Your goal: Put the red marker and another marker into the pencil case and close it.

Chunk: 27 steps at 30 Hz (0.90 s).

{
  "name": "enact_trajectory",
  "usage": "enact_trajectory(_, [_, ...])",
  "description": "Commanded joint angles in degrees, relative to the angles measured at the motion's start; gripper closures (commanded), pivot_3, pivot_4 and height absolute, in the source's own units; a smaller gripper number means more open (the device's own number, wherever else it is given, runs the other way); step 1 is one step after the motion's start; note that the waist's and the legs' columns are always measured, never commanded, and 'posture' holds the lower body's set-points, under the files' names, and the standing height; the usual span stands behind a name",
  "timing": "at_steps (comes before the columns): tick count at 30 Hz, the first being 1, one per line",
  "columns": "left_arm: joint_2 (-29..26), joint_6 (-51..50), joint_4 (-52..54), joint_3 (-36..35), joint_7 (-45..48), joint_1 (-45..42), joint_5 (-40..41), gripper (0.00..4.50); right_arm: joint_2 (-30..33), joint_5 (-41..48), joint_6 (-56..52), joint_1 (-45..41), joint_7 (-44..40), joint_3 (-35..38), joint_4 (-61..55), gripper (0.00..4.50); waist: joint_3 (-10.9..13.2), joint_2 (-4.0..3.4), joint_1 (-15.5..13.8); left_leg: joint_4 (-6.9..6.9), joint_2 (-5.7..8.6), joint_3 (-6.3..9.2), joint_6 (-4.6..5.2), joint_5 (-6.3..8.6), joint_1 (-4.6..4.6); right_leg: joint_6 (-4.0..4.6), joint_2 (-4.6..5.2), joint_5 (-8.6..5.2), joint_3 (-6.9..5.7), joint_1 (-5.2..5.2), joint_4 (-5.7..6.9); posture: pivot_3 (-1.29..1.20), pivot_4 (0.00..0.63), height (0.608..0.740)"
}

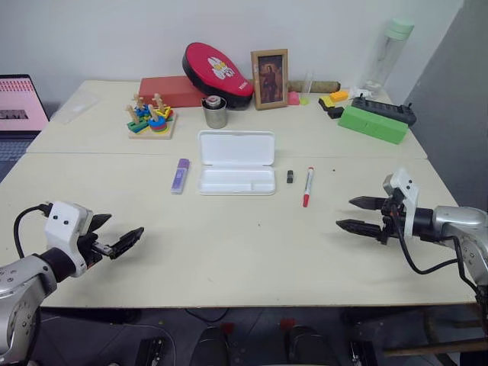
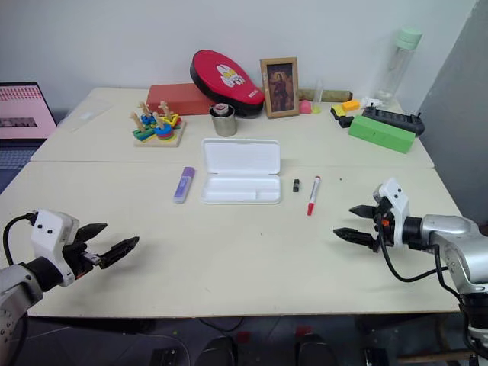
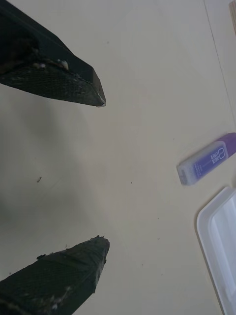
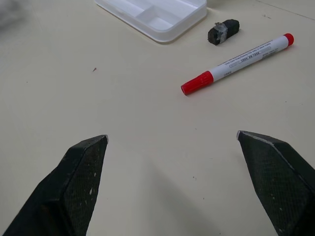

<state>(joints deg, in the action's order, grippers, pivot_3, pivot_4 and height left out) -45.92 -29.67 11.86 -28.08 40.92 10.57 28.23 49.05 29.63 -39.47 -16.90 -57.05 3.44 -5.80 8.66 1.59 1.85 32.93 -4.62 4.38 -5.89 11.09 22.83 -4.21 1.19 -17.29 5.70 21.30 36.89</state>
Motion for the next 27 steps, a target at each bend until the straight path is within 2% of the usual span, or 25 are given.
enact_trajectory(1, [-0.7, 0.0, 1.9, -2.0, 0.3, -0.6, 0.4, 0.00, 0.7, 0.5, 0.1, -0.1, -0.5, 1.8, -1.2, 0.06, 0.0, 0.00, 0.0, 0.00, 0.00, 0.00, 0.00, 0.00, 0.00, 0.01, 0.00, -0.01, 0.00, 0.02, 0.00, 0.00, 0.150, 0.740])
enact_trajectory(27, [0.7, 1.7, -0.5, 1.6, 0.1, -4.4, -2.4, 0.00, -1.1, -1.1, 1.4, -0.2, -0.3, 1.1, -0.1, 0.06, 0.0, 0.01, 0.0, 0.01, 0.00, 0.00, 0.00, 0.00, 0.01, 0.01, 0.00, 0.04, 0.00, -0.11, 0.02, 0.00, 0.150, 0.740])
